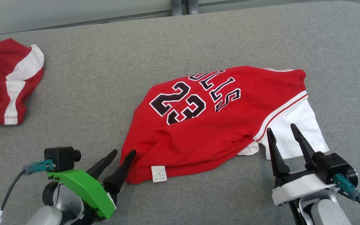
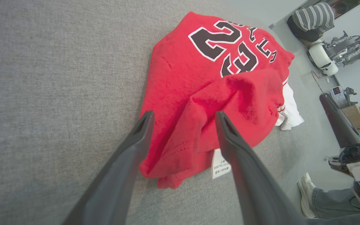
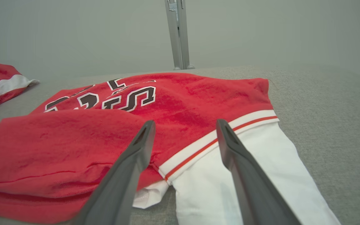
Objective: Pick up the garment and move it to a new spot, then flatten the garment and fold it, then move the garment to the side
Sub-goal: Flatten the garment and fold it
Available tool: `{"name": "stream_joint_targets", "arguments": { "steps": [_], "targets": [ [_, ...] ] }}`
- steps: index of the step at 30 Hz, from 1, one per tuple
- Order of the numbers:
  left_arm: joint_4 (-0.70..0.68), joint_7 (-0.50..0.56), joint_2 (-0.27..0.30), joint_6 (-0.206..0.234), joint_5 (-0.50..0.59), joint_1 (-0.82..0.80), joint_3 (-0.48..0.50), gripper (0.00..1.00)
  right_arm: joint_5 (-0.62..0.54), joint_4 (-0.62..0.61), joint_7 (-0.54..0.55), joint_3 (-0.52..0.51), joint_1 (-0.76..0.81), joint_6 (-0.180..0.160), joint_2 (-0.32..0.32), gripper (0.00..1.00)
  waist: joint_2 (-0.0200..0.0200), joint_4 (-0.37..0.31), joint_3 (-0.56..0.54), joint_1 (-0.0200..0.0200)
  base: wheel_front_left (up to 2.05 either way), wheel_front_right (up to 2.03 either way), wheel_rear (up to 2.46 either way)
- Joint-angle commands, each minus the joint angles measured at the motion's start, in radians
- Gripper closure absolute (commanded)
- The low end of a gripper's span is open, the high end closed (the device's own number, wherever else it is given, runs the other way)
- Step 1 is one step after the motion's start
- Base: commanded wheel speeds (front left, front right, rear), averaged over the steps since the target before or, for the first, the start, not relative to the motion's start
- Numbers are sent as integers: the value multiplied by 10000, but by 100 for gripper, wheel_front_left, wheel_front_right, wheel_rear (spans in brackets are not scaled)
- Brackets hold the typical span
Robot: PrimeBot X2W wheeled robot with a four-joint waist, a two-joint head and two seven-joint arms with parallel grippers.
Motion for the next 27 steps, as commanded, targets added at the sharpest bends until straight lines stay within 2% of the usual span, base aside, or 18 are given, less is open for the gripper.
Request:
{"name": "stream_joint_targets", "arguments": {
  "steps": [1,7,10,11,12,13,20,27],
  "targets": [
    [-157,4,121,67,-142,19,103,0,92,-23,-32,-33,114,1,-28,0,69,-50,18,0,0,0,0],
    [-464,593,461,192,-147,255,-147,0,137,-1,-32,0,46,1,-29,0,69,-135,80,0,0,0,0],
    [-355,758,443,185,-196,234,-261,0,191,-12,-32,1,-59,1,-28,0,69,-161,124,0,0,0,0],
    [-261,743,439,233,-137,168,-253,8,193,-22,-32,-2,-84,1,-28,0,69,-163,141,0,0,0,0],
    [-152,679,448,252,-13,43,-236,59,176,-30,-32,-6,-108,1,-28,0,69,-160,158,0,0,0,0],
    [-38,584,426,275,55,-92,-185,100,166,-37,-32,-9,-131,1,-28,0,69,-157,176,0,0,0,0],
    [366,-28,555,83,809,-967,33,100,194,-24,-32,-9,-192,1,-29,0,69,-179,211,0,0,0,0],
    [52,-1052,811,619,1806,-1735,675,100,216,-5,-32,-73,-102,1,-28,0,69,-164,186,0,0,0,0]
  ]
}}
